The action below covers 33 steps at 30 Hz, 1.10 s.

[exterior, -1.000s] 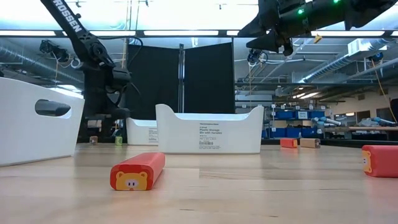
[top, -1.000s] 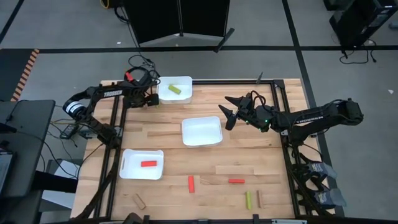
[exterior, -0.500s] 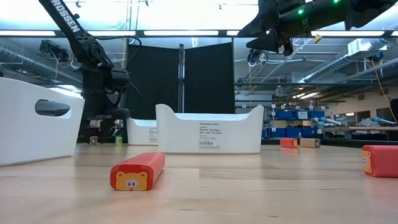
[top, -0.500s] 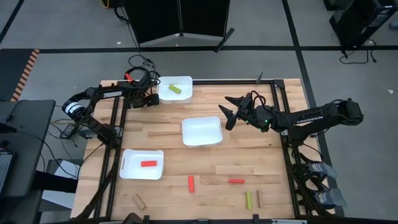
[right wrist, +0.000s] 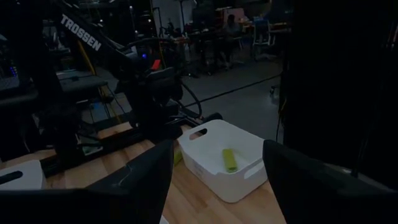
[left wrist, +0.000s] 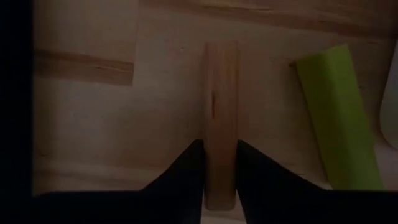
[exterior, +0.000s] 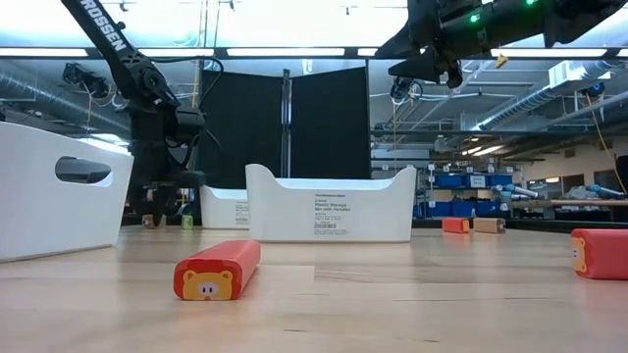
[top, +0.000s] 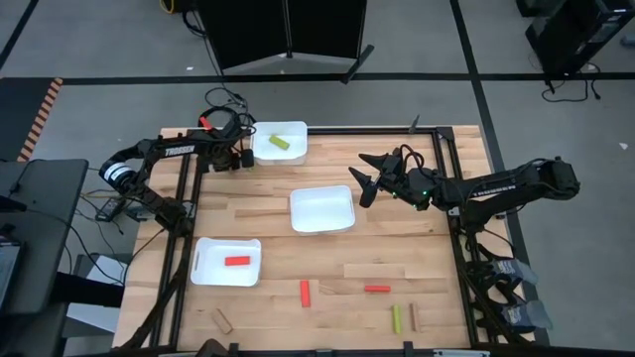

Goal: Sort blocks
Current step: Put the brown block into the middle white bin

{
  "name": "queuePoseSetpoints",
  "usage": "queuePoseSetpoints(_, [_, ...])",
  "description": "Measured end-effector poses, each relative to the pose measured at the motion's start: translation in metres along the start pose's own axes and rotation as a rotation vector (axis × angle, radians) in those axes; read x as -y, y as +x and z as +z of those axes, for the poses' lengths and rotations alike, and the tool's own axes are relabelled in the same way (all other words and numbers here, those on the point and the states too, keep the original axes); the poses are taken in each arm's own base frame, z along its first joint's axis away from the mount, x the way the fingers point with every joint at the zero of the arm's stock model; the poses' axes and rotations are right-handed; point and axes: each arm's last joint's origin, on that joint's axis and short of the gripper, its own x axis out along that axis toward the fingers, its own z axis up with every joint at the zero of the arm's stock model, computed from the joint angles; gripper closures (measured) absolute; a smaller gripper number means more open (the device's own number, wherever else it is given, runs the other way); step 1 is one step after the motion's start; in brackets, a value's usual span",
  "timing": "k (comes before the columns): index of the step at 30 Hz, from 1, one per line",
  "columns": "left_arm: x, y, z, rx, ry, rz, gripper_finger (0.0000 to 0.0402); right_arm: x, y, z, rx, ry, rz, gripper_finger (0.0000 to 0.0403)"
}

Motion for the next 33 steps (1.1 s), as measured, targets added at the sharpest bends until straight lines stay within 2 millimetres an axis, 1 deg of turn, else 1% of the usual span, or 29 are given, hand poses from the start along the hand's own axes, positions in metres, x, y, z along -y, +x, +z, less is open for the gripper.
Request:
queuePoseSetpoints(3, [0.000,-0.001,0.000,0.008,-0.001,-0.003,0.0334,0.000,0.000,0.000,-0.001,-0.001,0.000,0.0144])
queuePoseSetpoints(5, [0.000,-0.004,0.001,0.016,-0.002,-0.010,0.0335,0.000,0.000,0.000,-0.002,-0.002,0.000,0.0144])
queuePoseSetpoints(10, [-0.005,-0.016,-0.002,0.048,0.014,-0.002,0.0335,0.000,0.000,0.000,-0.002,-0.002,0.000,0.0144])
queuePoseSetpoints(14, [-0.005,-0.033,-0.008,0.104,0.044,-0.020,0.0335,0.000,0.000,0.000,-0.002,-0.002,0.000,0.0144])
queuePoseSetpoints(19, [-0.006,-0.057,-0.013,0.185,0.072,-0.086,0.0335,0.000,0.000,0.000,-0.002,-0.002,0.000,0.0144])
queuePoseSetpoints(23, [-0.001,-0.083,-0.025,0.263,0.181,-0.187,0.0335,0.000,0.000,0.000,-0.002,-0.003,0.000,0.0144])
queuePoseSetpoints(26, [0.009,-0.105,-0.034,0.329,0.273,-0.286,0.0335,0.001,0.001,0.000,-0.002,-0.023,-0.005,0.0144])
queuePoseSetpoints(28, [0.020,-0.118,-0.042,0.367,0.364,-0.362,0.0336,0.003,0.001,0.000,-0.001,-0.027,-0.012,0.0144])
queuePoseSetpoints(31, [0.044,-0.139,-0.056,0.436,0.463,-0.536,0.0336,0.006,0.003,0.001,0.000,-0.027,-0.026,0.0144])
queuePoseSetpoints(33, [0.063,-0.150,-0.068,0.460,0.524,-0.671,0.0336,0.008,0.004,0.001,0.002,-0.031,-0.036,0.0144])
